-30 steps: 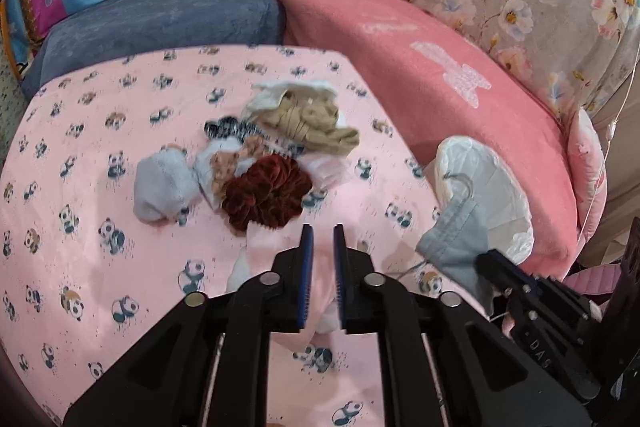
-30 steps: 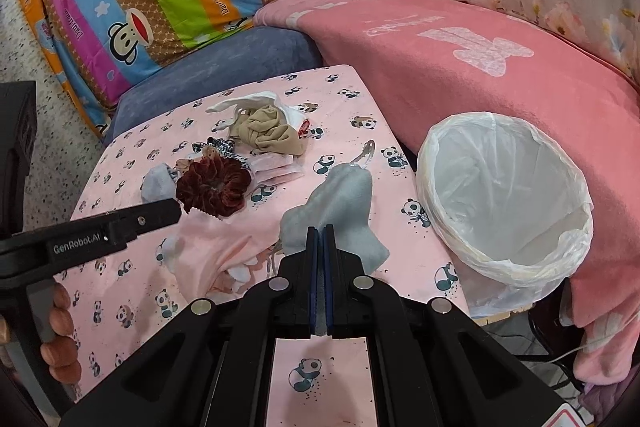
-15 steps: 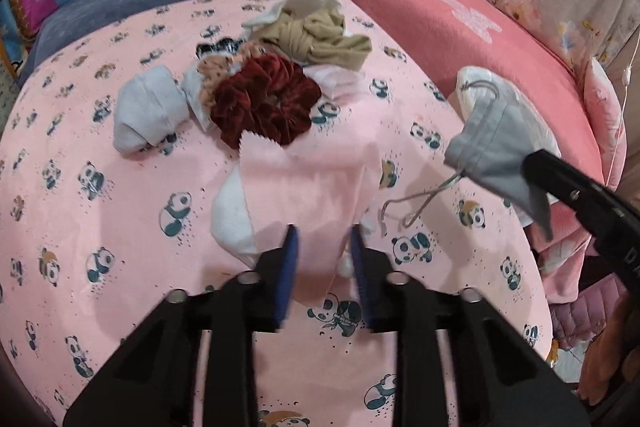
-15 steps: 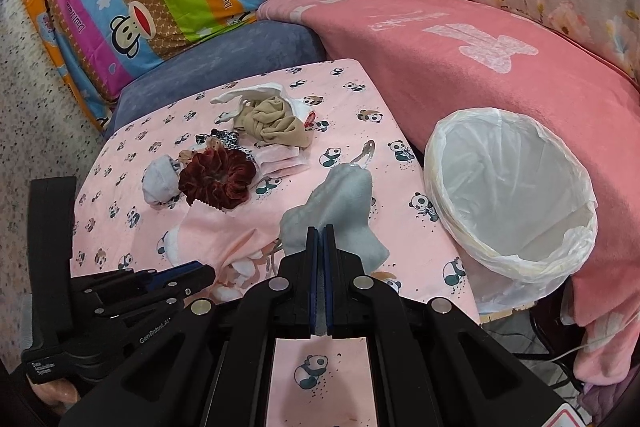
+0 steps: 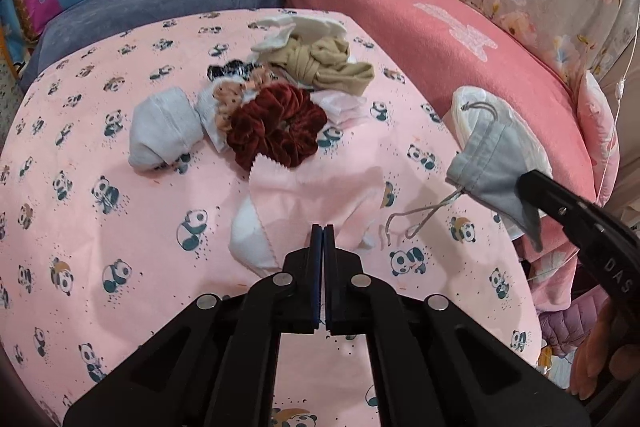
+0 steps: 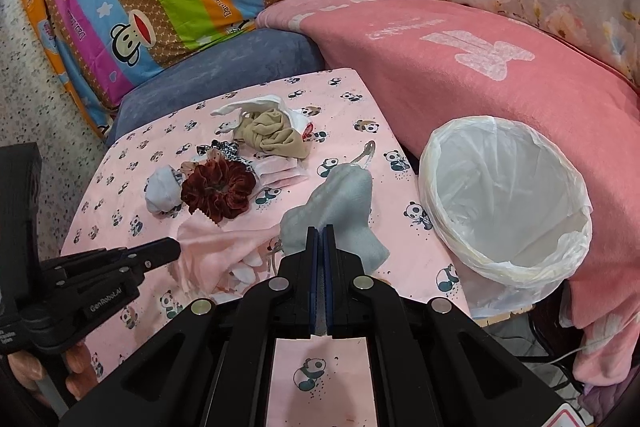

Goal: Collect trash
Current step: 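Carry the grey pouch and pink cloth toward the white trash bin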

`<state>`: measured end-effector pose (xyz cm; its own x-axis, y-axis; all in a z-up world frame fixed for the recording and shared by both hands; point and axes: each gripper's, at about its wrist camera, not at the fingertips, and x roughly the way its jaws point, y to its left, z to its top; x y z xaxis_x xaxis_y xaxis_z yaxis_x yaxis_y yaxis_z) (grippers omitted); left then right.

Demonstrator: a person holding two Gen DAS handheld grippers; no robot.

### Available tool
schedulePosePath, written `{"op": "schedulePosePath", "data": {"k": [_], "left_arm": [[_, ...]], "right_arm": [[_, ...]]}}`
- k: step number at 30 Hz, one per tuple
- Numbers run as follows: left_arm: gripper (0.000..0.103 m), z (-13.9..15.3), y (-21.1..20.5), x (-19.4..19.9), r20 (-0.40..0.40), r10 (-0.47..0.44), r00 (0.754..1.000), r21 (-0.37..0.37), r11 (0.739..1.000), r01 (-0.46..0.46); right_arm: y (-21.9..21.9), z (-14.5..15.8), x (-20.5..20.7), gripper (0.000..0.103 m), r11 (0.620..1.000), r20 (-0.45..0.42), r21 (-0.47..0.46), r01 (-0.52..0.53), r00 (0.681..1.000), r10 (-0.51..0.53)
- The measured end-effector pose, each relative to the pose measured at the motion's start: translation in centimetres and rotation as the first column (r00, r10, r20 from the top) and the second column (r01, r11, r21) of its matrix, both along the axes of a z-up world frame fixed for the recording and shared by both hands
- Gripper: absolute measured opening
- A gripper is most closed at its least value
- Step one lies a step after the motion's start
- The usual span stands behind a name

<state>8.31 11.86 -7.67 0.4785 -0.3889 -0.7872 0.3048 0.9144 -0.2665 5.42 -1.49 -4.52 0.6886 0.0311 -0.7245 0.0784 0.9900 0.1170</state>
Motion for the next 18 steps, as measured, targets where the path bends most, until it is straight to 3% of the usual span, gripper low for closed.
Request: {"op": "schedulePosePath", "data": {"k": [11,18], "left_arm": [[0.000,7.8,-0.8,1.5,0.148,-0.003,0.989,-0.054,0.998,0.012],[0.000,11.6,-4.5,2.5,0.221,-0.059,0.973,-0.066,0.995,0.075]], "right_arm": [[-1.4,2.1,0.2,0.003,1.000,0.055,0.007,0.015,0.998,-0.016],[-4.6,4.1,0.6,0.003,0.998,0.108,0.009,0.065,0.992,-0.066]]}}
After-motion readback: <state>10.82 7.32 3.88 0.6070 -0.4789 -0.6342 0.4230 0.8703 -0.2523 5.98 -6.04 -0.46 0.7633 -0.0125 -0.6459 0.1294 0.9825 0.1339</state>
